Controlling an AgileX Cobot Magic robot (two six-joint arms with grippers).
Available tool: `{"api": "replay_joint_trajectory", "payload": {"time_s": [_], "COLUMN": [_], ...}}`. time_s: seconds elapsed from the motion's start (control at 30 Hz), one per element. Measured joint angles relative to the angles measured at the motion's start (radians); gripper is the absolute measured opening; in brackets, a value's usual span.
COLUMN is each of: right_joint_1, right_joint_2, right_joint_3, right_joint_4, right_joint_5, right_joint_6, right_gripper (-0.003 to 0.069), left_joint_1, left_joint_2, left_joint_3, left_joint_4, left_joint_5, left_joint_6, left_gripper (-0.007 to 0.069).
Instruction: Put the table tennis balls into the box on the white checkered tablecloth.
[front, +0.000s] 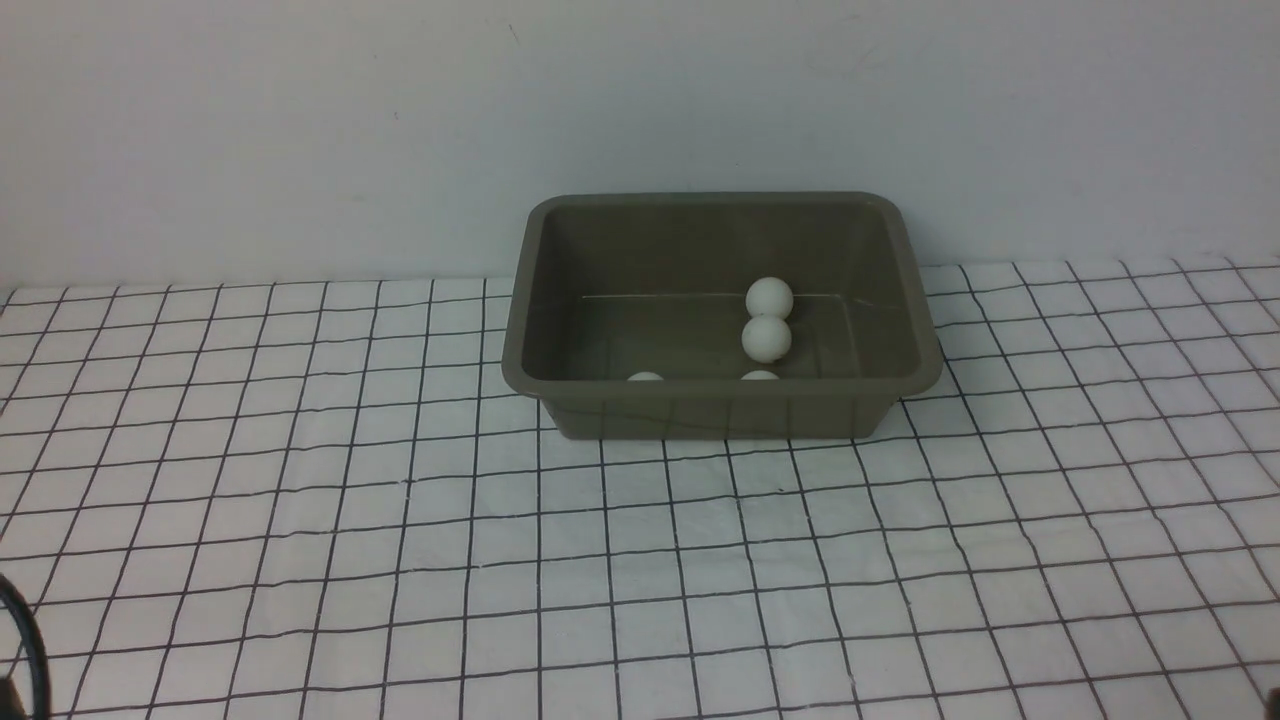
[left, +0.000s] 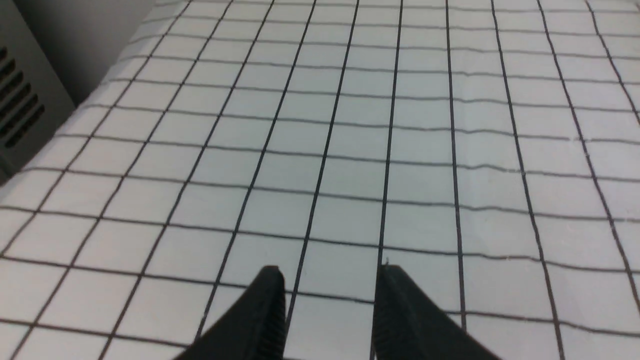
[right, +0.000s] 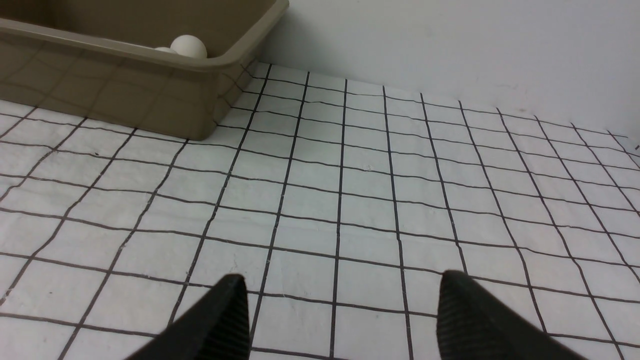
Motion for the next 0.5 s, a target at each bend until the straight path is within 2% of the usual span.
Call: {"api": "replay_joint_trajectory", "payload": {"time_s": [0.17,0.5], "right_joint_1": [0.0,0.0], "right_joint_2": [0.0,0.0], "right_joint_3": [0.0,0.0], "right_joint_4": [0.0,0.0], "right_joint_5": [0.0,0.0], "right_joint_6": [0.0,0.0], "right_gripper": [0.0462,0.0462], "left_joint_1": [0.0,-0.018], "left_joint_2": [-0.032,-0.034], "left_joint_3": [0.074,0.076], "left_joint_4": [0.0,0.0], "left_joint_5": [0.0,-0.005], "left_joint_6": [-0.002,-0.002], "left_gripper": [0.0237,0.0237]}}
